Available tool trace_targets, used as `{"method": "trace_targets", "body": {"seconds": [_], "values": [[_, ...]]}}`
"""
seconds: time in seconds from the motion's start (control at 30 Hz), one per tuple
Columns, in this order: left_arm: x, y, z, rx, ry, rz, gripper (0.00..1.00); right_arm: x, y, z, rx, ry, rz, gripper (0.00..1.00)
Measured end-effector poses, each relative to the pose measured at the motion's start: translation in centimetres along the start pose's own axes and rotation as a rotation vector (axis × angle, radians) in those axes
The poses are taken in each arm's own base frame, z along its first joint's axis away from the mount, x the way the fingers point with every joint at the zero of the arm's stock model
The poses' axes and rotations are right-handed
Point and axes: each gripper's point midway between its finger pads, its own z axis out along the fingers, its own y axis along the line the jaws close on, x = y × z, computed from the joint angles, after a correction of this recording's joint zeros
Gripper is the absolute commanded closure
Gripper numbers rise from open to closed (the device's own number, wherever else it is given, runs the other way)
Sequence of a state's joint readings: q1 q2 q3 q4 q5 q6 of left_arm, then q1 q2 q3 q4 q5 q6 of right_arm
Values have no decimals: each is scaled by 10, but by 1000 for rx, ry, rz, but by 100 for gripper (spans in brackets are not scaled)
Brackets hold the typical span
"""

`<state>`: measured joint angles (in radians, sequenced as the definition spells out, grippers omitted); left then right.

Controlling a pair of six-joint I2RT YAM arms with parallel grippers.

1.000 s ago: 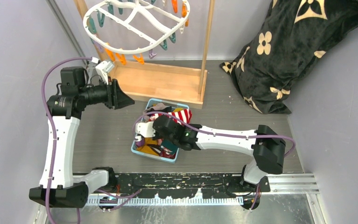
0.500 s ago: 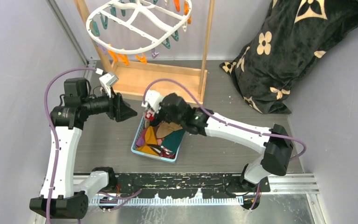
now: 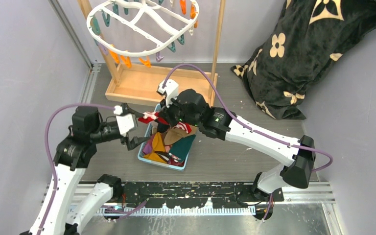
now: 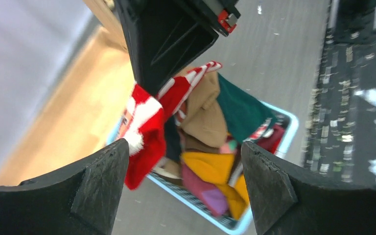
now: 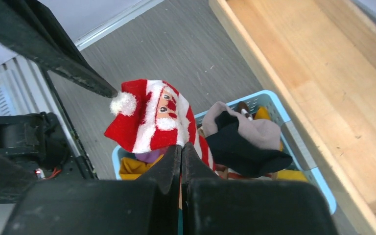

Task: Clip the socks to the hanger
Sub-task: Adjust the sock in the bin.

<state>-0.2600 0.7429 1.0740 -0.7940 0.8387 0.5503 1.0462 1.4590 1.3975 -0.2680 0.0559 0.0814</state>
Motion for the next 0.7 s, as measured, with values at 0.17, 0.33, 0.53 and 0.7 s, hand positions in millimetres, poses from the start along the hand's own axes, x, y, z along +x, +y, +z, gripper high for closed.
{"method": "trace_targets", "body": {"seconds": [0.17, 0.33, 0.53, 0.7], "values": [[10, -11, 8, 1, -43, 269, 19, 3, 9, -1, -36, 16, 53, 99], [24, -9, 24, -40, -75, 450, 28, 8, 20, -3, -75, 38, 78, 99], [22, 11, 32, -153, -110, 602, 36, 14, 30, -5, -102, 64, 88, 99], [12, 24, 28, -239, -128, 678, 67, 16, 31, -6, -104, 73, 91, 99]]}}
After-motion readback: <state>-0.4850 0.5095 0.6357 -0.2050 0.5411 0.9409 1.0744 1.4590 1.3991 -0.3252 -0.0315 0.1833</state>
